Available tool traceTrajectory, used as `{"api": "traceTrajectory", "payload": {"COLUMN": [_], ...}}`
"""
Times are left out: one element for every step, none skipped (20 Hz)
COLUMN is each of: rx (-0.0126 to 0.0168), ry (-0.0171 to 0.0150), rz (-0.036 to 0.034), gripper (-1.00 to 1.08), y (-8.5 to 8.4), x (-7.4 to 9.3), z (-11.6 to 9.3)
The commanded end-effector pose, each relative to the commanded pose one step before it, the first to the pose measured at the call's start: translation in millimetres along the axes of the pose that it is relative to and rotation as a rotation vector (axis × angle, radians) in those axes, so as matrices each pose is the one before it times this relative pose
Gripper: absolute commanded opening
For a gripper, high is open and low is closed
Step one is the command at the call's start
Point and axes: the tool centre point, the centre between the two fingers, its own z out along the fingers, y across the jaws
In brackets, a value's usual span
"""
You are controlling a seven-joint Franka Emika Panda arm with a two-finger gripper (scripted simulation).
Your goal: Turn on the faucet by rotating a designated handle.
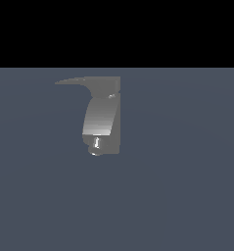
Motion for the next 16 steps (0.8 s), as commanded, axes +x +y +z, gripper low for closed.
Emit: {"api": "traceTrajectory", "payload": {"rx": [0.0,-0.00005,-0.00005,-0.0001,-0.00014,-0.00018,-0.00022,-0.00026,-0.0003,-0.00033,-0.00037,-0.00041,-0.00044,-0.00048,-0.00051,-0.00055], "ry": [0.0,-0.00002,-0.00006,-0.0001,-0.00014,-0.00019,-0.00022,-0.00027,-0.00031,-0.00035,-0.00039,-0.00043,-0.00047,-0.00051,-0.00055,-0.0006], "rz": [0.0,0.00069,0.00138,0.00249,0.00358,0.00462,0.0056,0.00665,0.00768,0.00869,0.00973,0.01075,0.01178,0.01281,0.01384,0.01485], "gripper": [-1.0,-1.0,-1.0,-1.0,-1.0,-1.0,-1.0,-1.0,-1.0,-1.0,-1.0,-1.0,-1.0,-1.0,-1.0,-1.0], "y": [0.01,-0.07,-0.39,-0.59,-0.8,-1.02,-1.26,-1.48,-1.71,-1.95,-2.18,-2.41,-2.64,-2.88,-3.11,-3.35], "x": [0.0,0.02,0.06,0.11,0.15,0.19,0.24,0.28,0.33,0.37,0.42,0.46,0.51,0.56,0.6,0.65], "z": [0.0,0.08,0.25,0.41,0.58,0.74,0.9,1.07,1.23,1.4,1.57,1.73,1.9,2.06,2.23,2.4]}}
